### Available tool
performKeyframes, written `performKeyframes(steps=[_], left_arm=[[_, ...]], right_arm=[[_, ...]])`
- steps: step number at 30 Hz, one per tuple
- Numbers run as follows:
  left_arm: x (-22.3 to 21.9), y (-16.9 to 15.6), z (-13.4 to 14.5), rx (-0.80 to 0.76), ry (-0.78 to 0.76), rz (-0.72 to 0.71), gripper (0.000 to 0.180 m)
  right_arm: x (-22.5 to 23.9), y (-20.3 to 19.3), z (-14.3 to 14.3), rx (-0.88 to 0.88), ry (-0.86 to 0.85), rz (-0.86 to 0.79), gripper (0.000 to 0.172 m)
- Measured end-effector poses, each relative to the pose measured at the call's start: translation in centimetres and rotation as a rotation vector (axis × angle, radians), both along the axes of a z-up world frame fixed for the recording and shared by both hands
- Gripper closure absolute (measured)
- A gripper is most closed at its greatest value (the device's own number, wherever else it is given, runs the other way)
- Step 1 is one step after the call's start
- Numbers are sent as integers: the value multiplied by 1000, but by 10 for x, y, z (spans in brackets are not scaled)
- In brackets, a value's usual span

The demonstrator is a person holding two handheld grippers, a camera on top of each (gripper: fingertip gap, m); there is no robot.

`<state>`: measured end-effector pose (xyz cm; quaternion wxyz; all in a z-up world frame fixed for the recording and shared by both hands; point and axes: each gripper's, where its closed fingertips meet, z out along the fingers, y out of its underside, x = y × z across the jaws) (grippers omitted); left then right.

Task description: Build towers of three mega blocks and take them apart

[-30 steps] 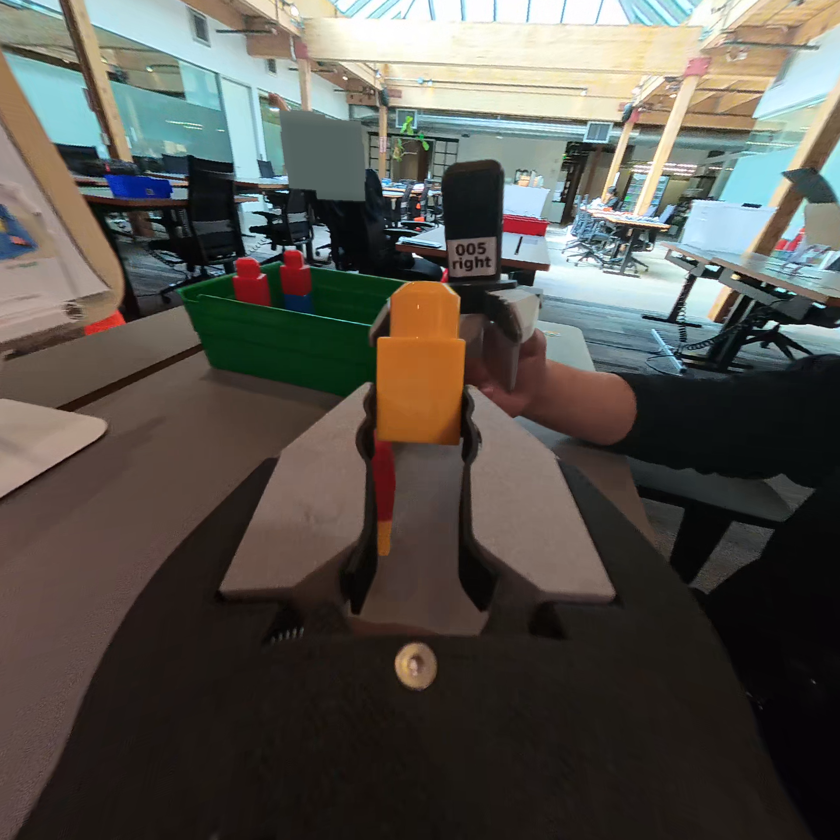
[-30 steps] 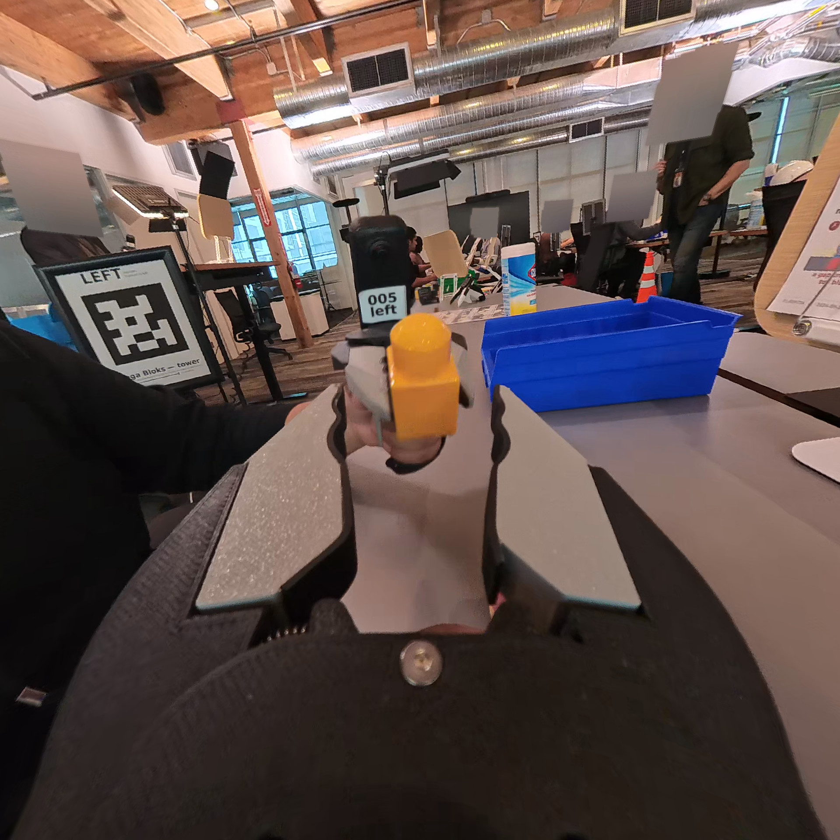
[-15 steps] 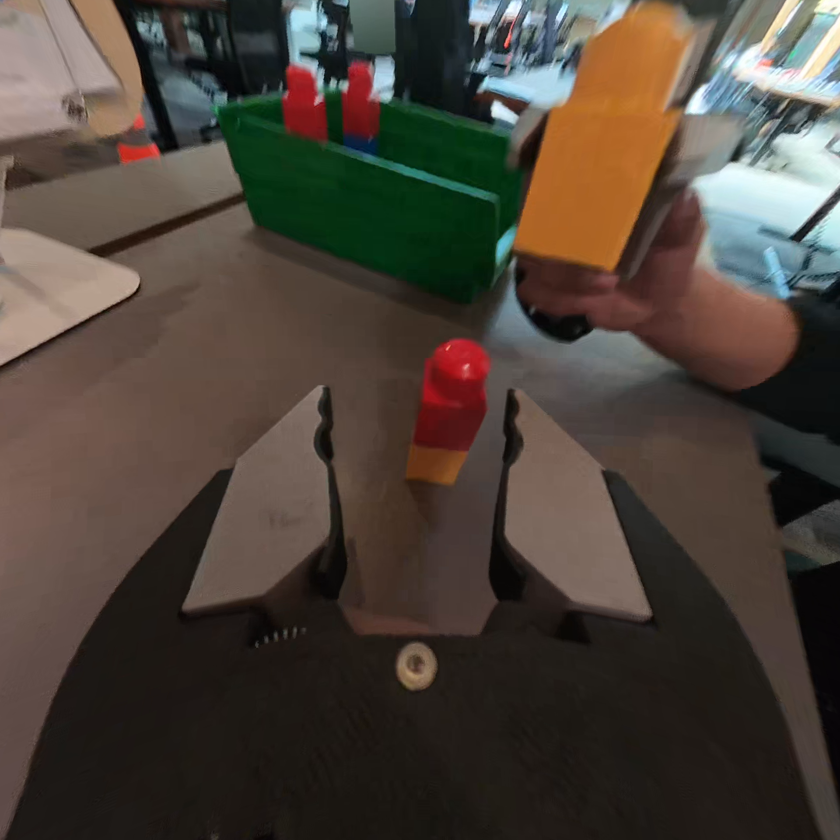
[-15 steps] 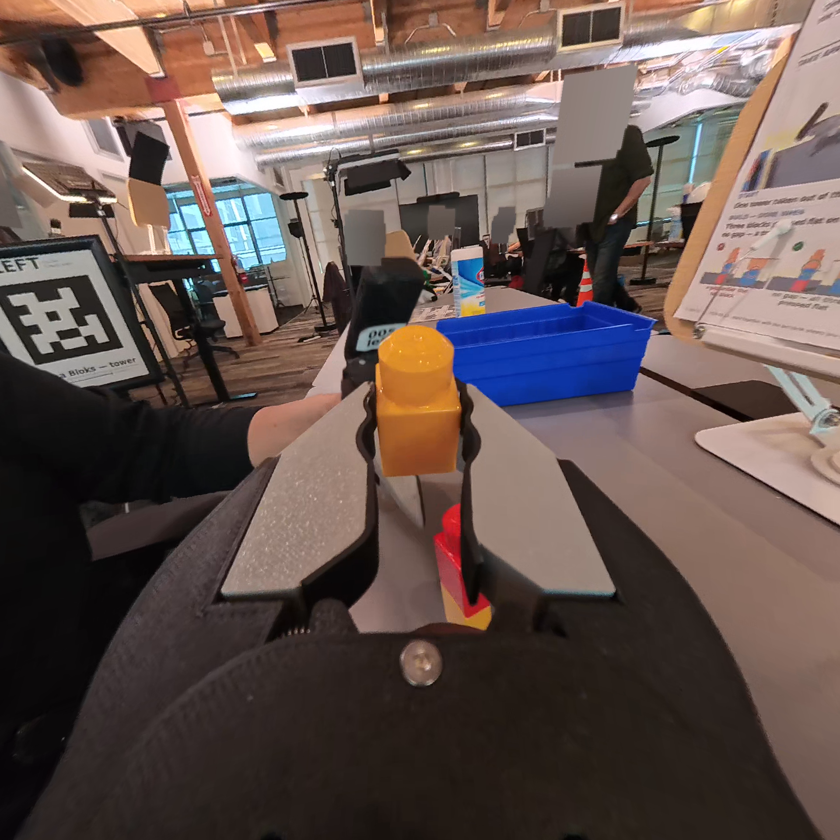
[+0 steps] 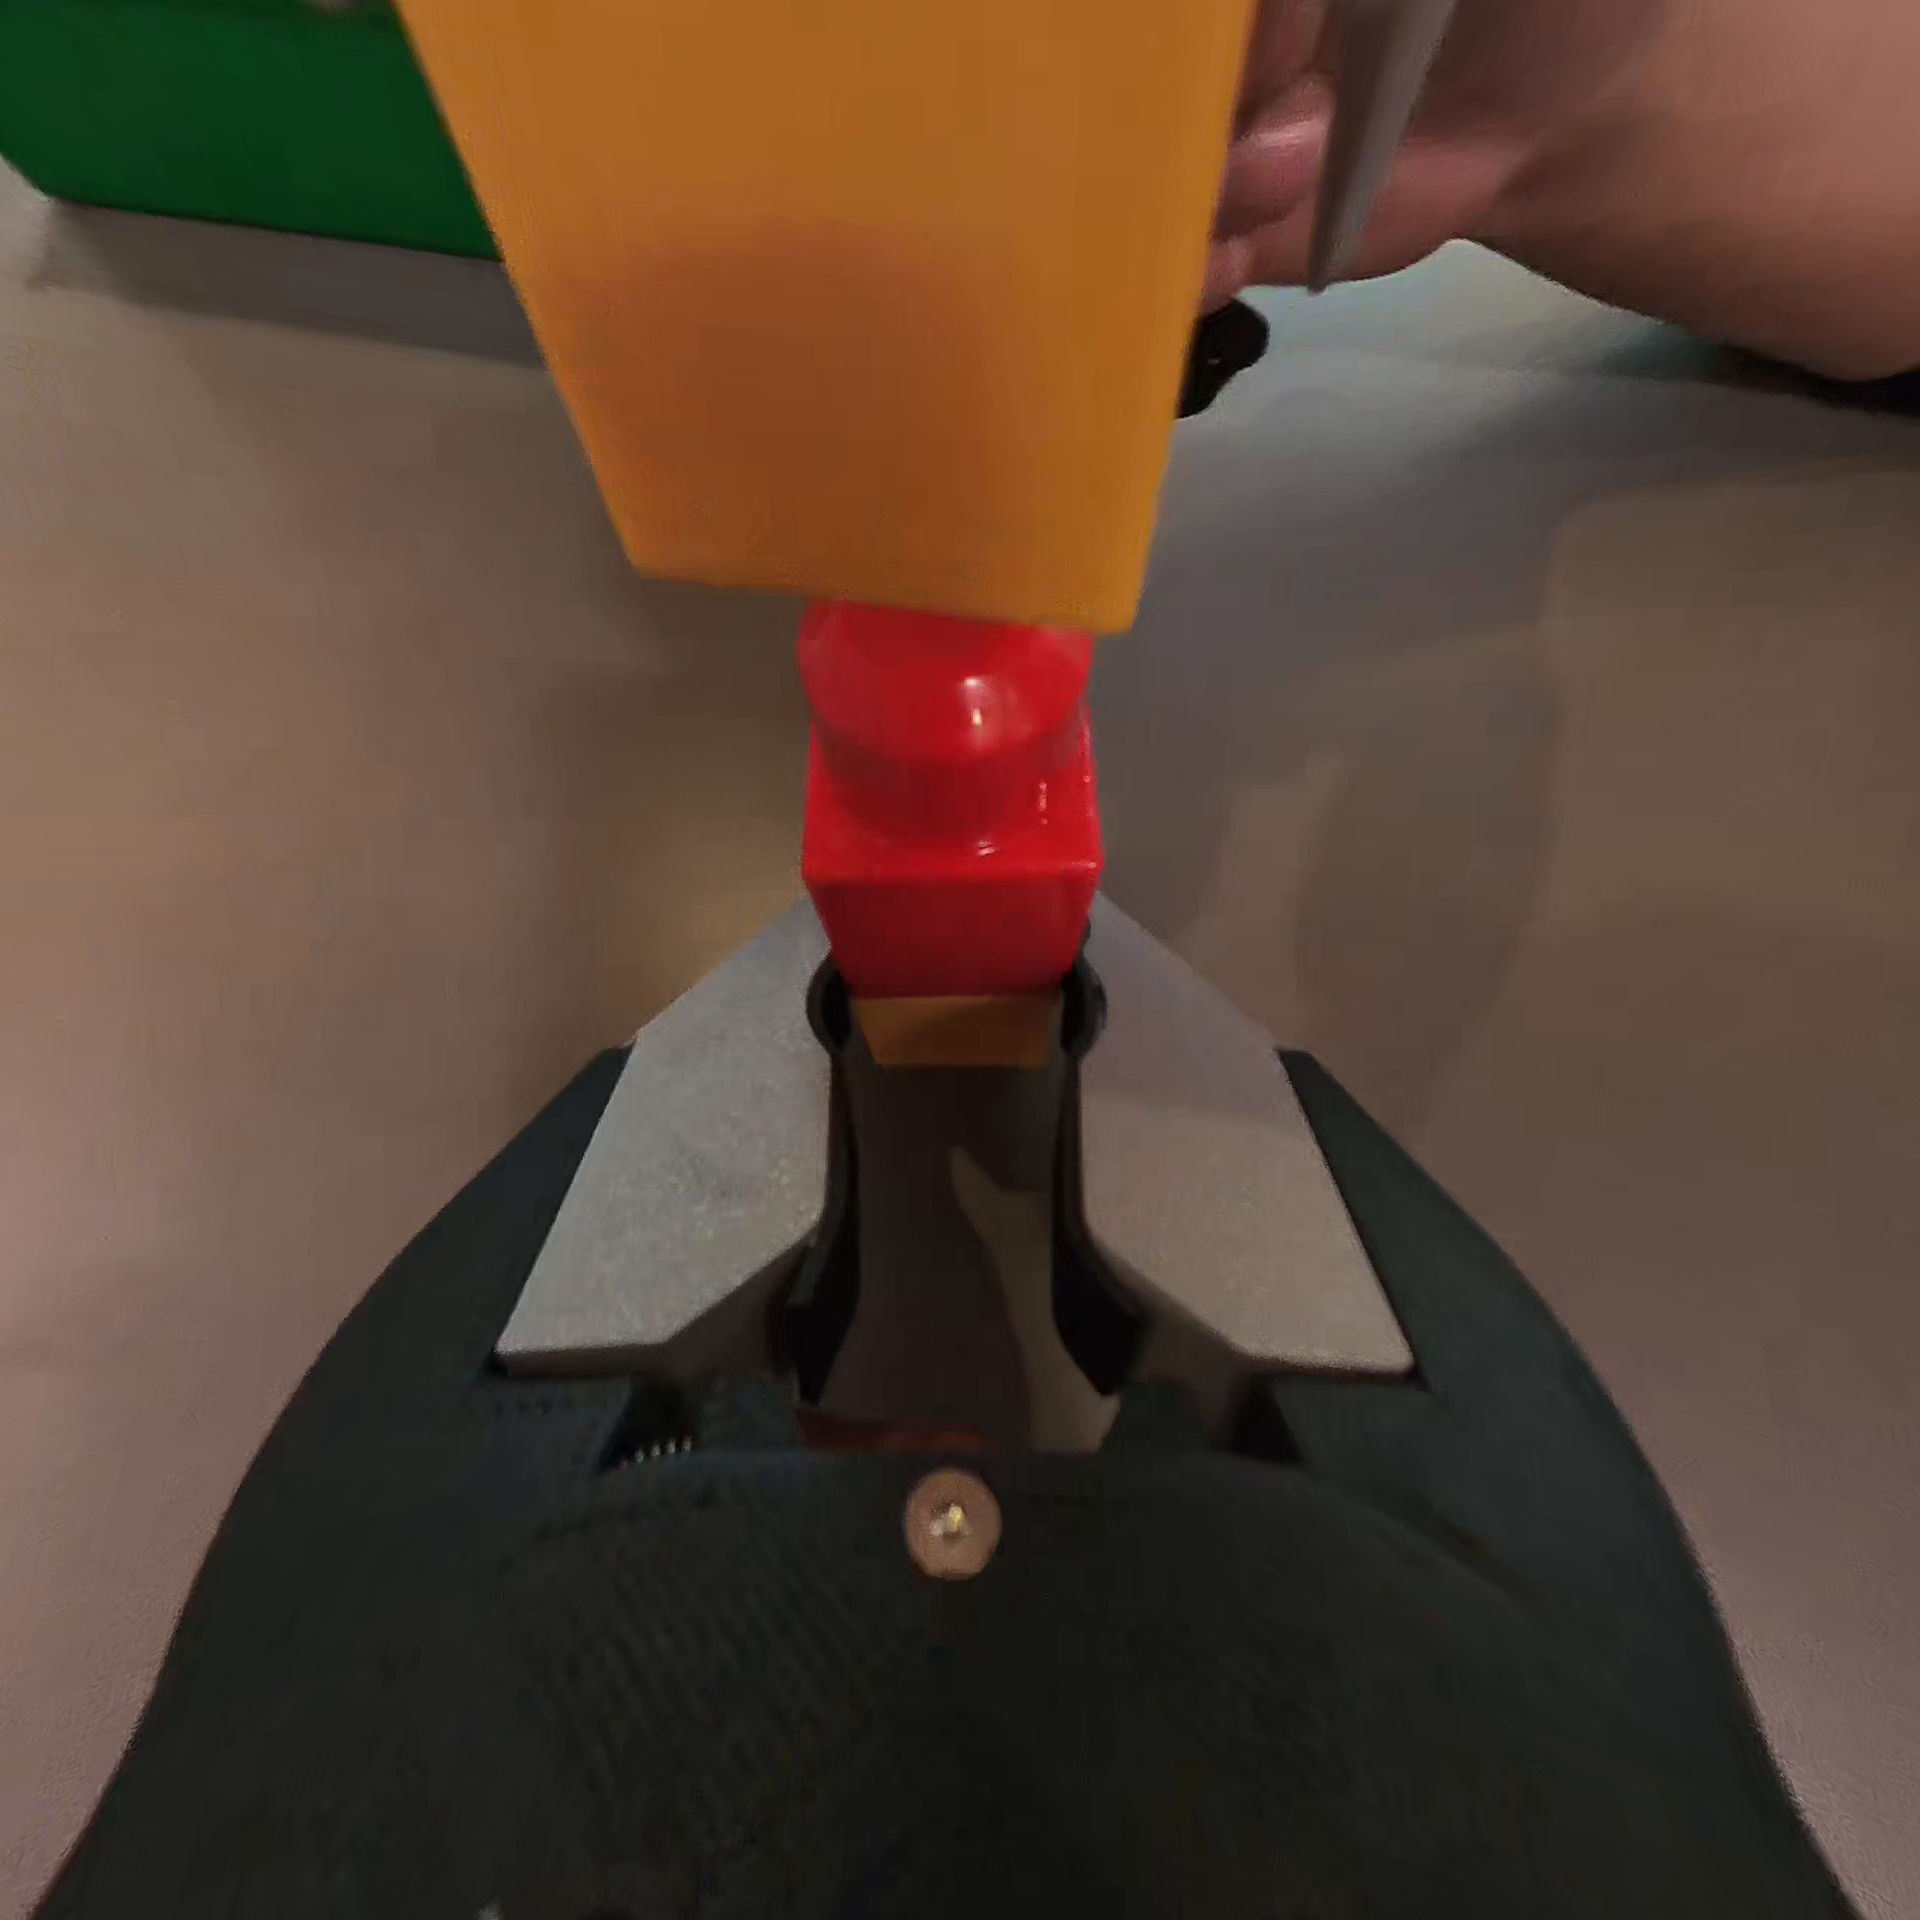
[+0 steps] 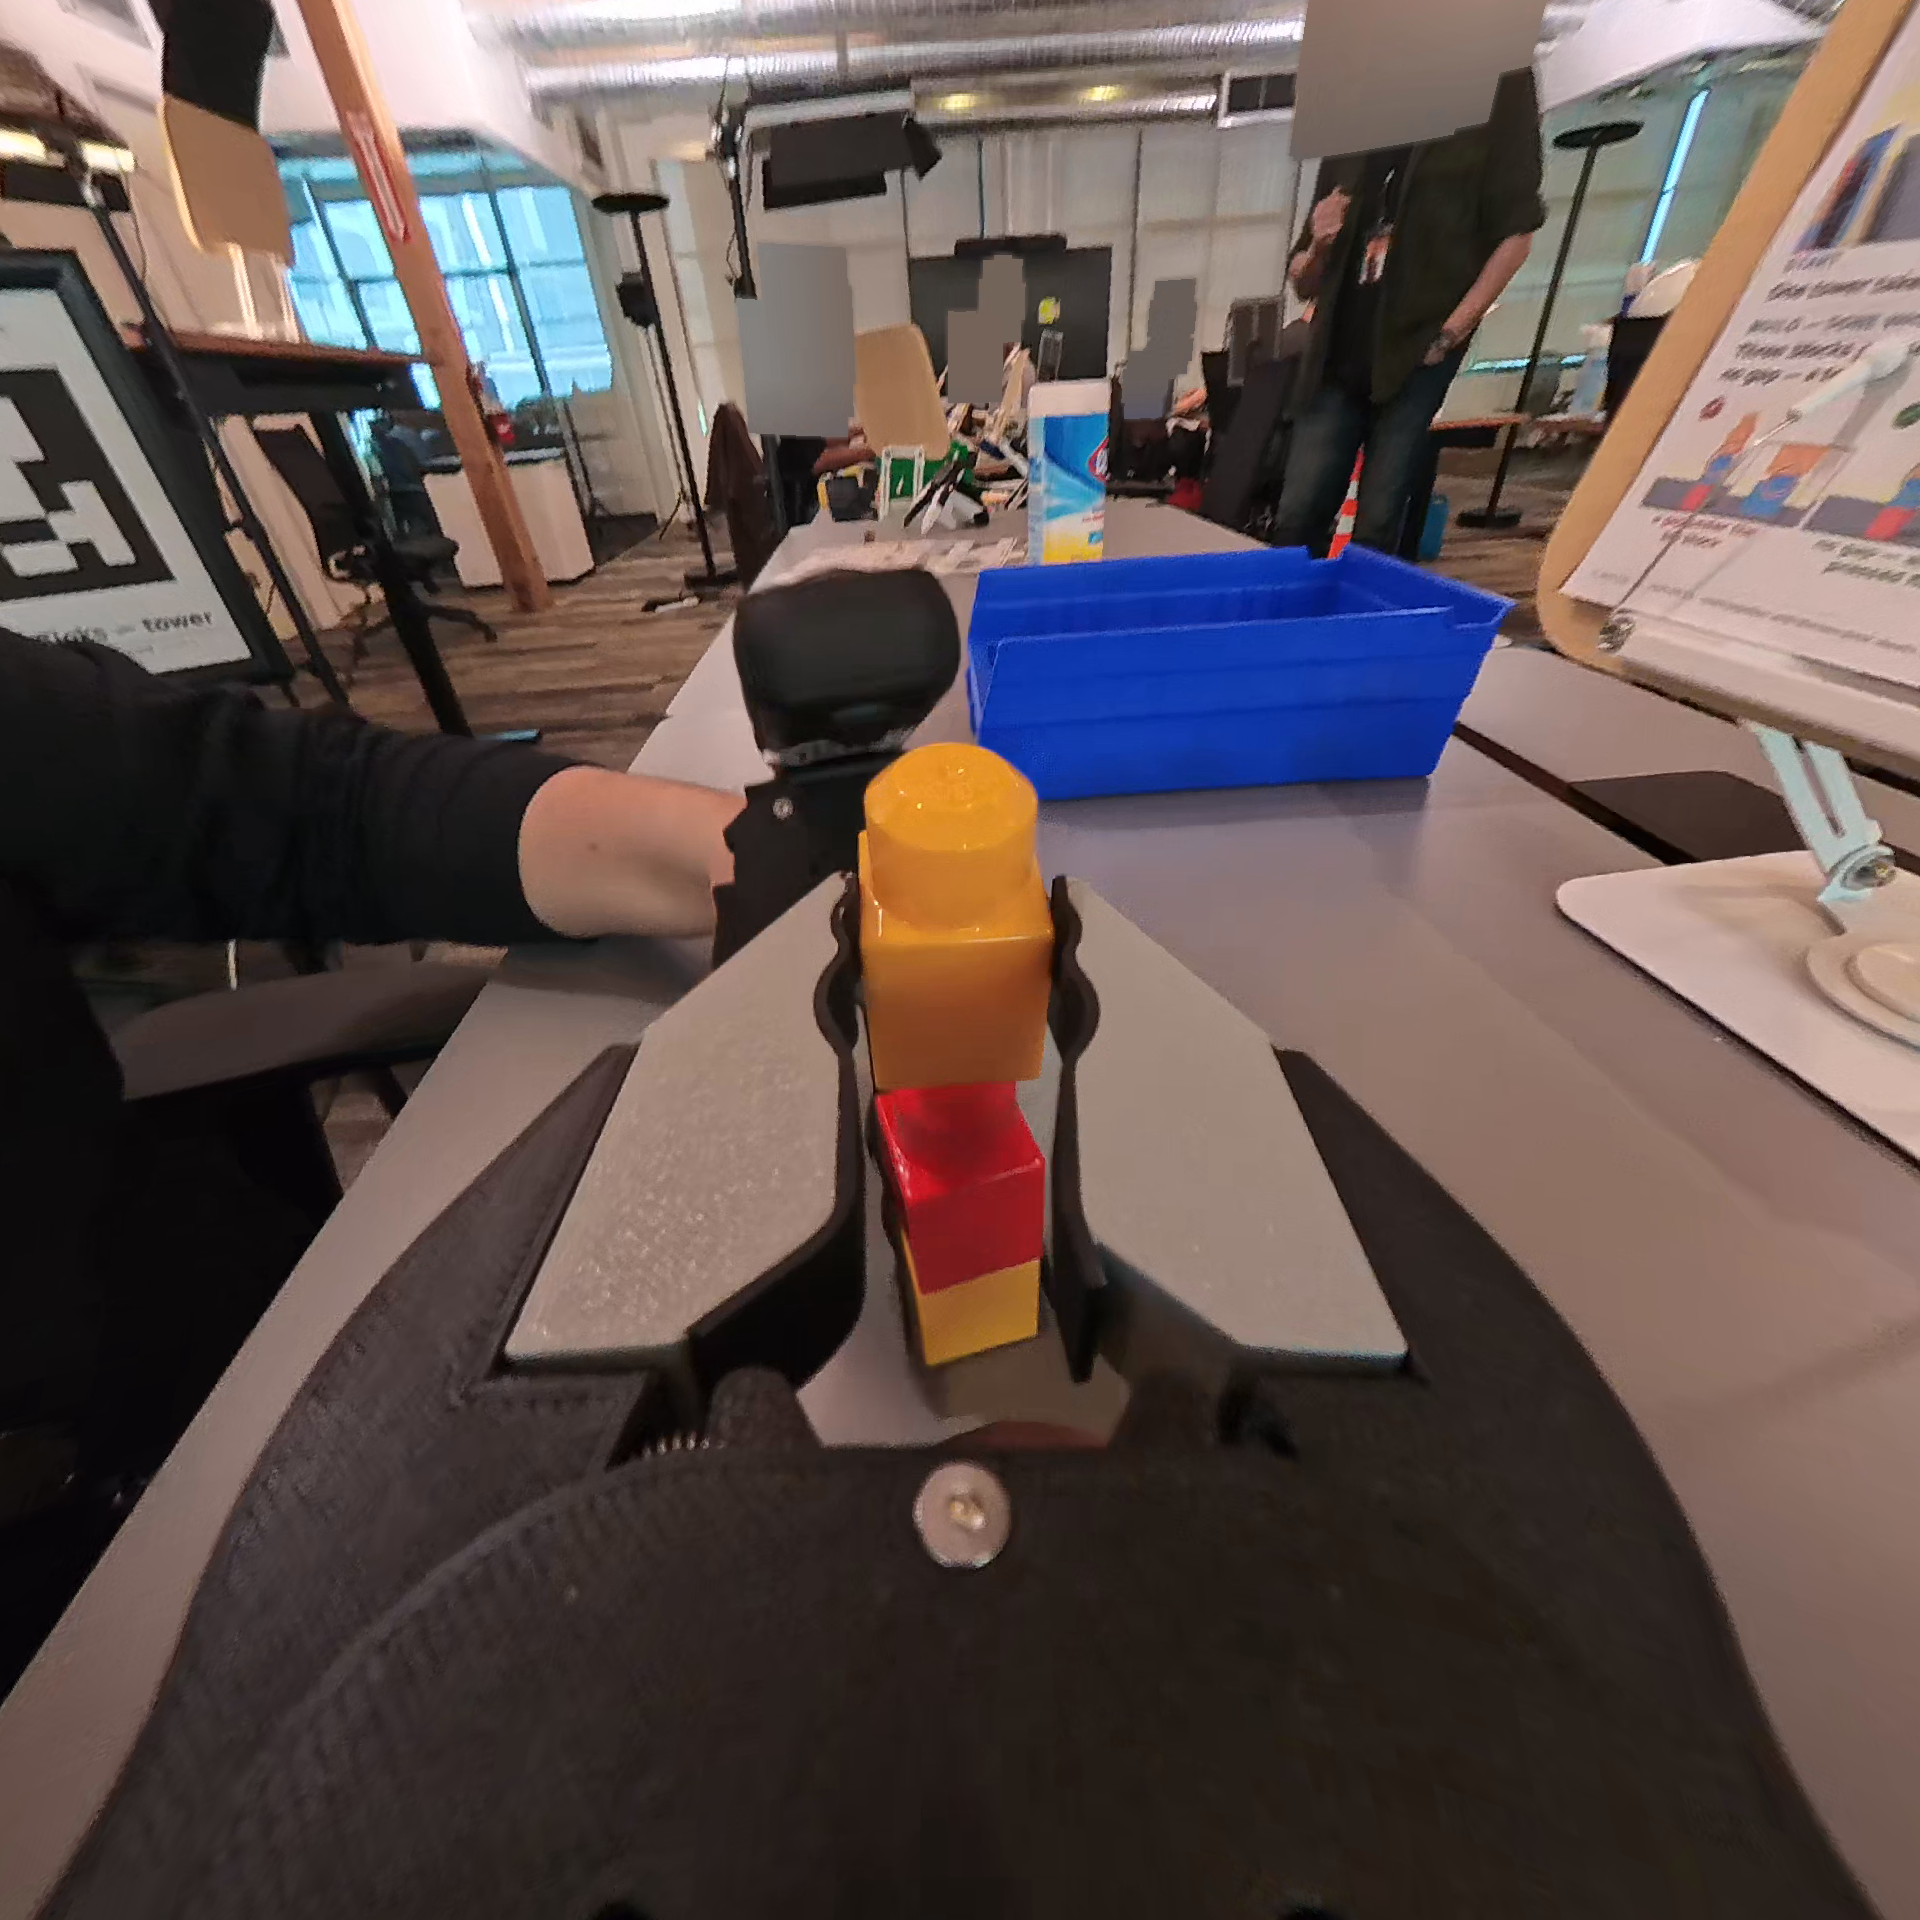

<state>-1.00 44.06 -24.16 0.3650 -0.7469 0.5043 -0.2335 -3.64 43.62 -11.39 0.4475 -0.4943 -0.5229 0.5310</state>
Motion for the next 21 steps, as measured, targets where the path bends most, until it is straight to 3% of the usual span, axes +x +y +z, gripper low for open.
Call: performKeyframes(steps=[5, 9, 14, 21], left_arm=[[6, -15, 15, -40, -110, -58, 144], [10, -30, 26, -82, -191, -111, 144], [-8, -7, 15, 12, -48, 21, 145], [10, -51, 10, -128, -80, -193, 145]], right_arm=[[-4, -12, -13, 6, -74, 65, 138], [1, -20, -7, -34, -44, 129, 139], [-1, -6, -25, 107, -193, -11, 139], [14, -38, -35, 49, -274, 209, 139]])
